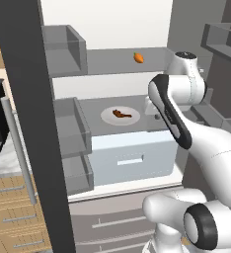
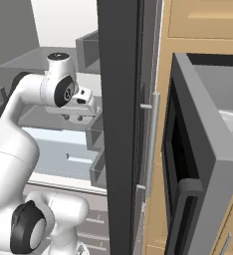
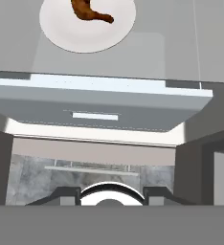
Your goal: Transport the chicken drumstick from the fridge to the microwave and turn on the microwave.
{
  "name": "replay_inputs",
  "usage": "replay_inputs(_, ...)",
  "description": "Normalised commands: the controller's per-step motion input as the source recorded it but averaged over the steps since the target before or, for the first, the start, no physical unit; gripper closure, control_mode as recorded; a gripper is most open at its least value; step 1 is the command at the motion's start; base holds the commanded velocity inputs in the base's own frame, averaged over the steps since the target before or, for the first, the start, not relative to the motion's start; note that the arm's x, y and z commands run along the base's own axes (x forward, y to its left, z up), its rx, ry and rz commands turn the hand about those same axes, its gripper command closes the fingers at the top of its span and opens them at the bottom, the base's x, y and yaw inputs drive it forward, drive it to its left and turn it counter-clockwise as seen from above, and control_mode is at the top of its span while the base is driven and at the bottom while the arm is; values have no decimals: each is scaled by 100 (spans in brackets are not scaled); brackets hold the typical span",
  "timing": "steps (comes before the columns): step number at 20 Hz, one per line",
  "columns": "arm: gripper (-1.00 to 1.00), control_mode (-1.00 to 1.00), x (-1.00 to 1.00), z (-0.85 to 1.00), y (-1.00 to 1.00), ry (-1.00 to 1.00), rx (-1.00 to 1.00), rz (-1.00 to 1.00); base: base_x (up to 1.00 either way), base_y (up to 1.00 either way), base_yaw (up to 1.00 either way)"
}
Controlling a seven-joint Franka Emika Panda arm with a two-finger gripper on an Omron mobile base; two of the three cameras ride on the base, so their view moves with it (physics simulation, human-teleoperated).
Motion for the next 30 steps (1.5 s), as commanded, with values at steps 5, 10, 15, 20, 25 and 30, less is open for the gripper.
replay_inputs(5, -100, -100, 0, 0, 1, 0, 0, 6, 0, 0, 0)
replay_inputs(10, -100, -100, 0, 0, 17, -3, 0, 9, 0, 0, 0)
replay_inputs(15, -100, -100, 1, 0, 15, -8, 0, 10, 0, 0, 0)
replay_inputs(20, -100, -100, 15, -7, 19, -13, 0, 13, 0, 0, 0)
replay_inputs(25, -100, -100, 37, -14, 8, -8, 1, 14, 0, 0, 0)
replay_inputs(30, -100, -100, 50, -22, 0, -1, 2, 15, 0, 0, 0)
